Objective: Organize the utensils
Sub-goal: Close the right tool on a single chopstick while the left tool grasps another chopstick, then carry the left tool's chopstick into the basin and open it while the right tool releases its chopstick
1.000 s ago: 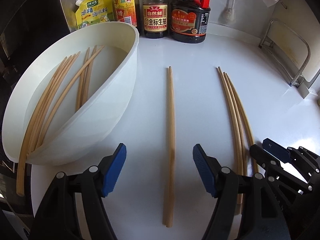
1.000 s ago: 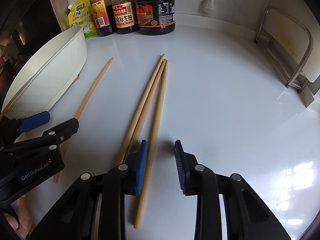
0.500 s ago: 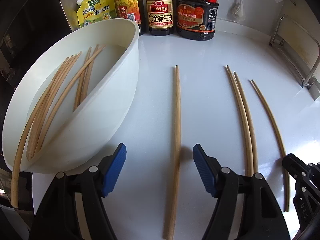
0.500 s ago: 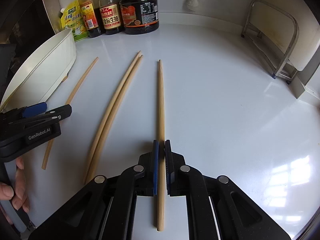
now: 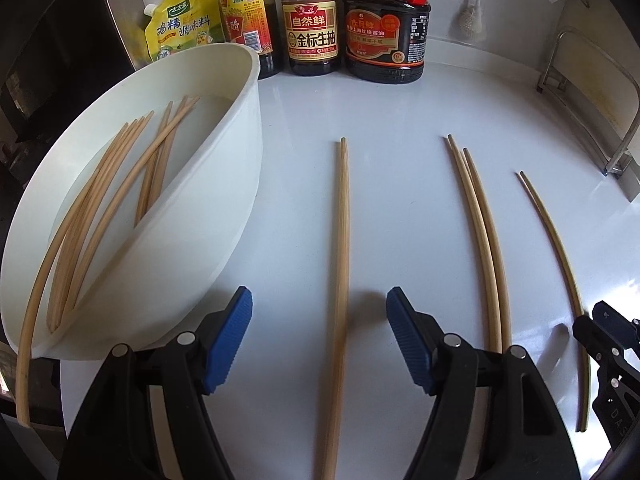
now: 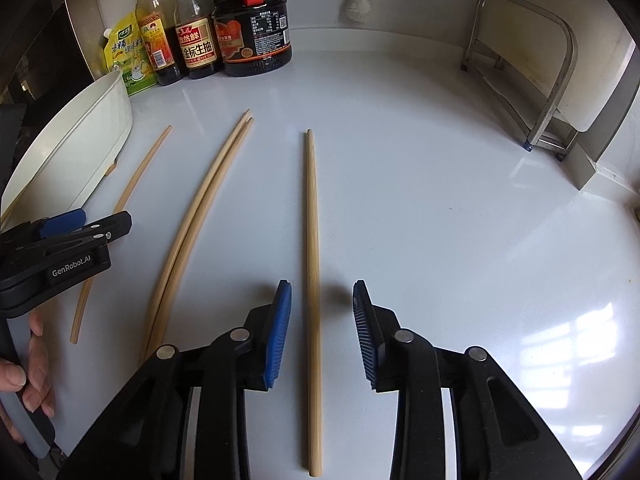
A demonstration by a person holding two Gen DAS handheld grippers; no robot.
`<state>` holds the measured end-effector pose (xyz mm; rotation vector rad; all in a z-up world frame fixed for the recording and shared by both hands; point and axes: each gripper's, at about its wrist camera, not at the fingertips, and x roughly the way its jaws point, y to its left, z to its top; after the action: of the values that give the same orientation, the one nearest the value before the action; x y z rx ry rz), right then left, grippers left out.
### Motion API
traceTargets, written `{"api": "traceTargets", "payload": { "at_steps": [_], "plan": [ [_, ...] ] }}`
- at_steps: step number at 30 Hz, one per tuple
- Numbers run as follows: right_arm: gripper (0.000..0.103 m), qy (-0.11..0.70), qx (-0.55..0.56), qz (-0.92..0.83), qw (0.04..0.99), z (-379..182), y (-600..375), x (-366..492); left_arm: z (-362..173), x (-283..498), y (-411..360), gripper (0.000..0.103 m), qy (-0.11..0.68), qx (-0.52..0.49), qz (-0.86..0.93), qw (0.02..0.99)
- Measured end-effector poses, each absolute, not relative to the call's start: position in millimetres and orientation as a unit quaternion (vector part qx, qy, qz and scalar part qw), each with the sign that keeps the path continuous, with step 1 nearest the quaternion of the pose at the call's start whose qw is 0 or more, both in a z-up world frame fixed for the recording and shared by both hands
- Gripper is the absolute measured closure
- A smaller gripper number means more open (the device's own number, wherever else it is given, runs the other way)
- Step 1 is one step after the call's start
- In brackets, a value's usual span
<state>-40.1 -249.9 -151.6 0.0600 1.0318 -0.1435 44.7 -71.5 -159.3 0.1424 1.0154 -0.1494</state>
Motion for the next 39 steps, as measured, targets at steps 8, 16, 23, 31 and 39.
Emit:
{"api": "traceTargets", "payload": {
  "at_steps": [8,16,23,31,39],
  "plan": [
    [0.072,0.483,0.007,-0.064,0.873,-154,-246,-29,-159,47,-77,0.039,0.487,0.06,-0.084,0.867],
    [0.096,0.486,-0.001,-0.039,0.873,-153,-236,-25,-154,41,-94,0.095,0.499,0.062,-0.128,0.855],
    [0.097,0.492,0.05,-0.032,0.869,-148,-246,-27,-151,37,-97,0.096,0.525,0.047,-0.15,0.836],
    [0.097,0.477,0.098,-0.025,0.873,-108,-252,-35,-101,27,-88,0.096,0.511,0.021,-0.183,0.84],
    [0.097,0.441,0.105,0.035,0.891,-48,-203,-15,-39,33,-29,0.096,0.478,-0.008,-0.166,0.862]
  ]
}}
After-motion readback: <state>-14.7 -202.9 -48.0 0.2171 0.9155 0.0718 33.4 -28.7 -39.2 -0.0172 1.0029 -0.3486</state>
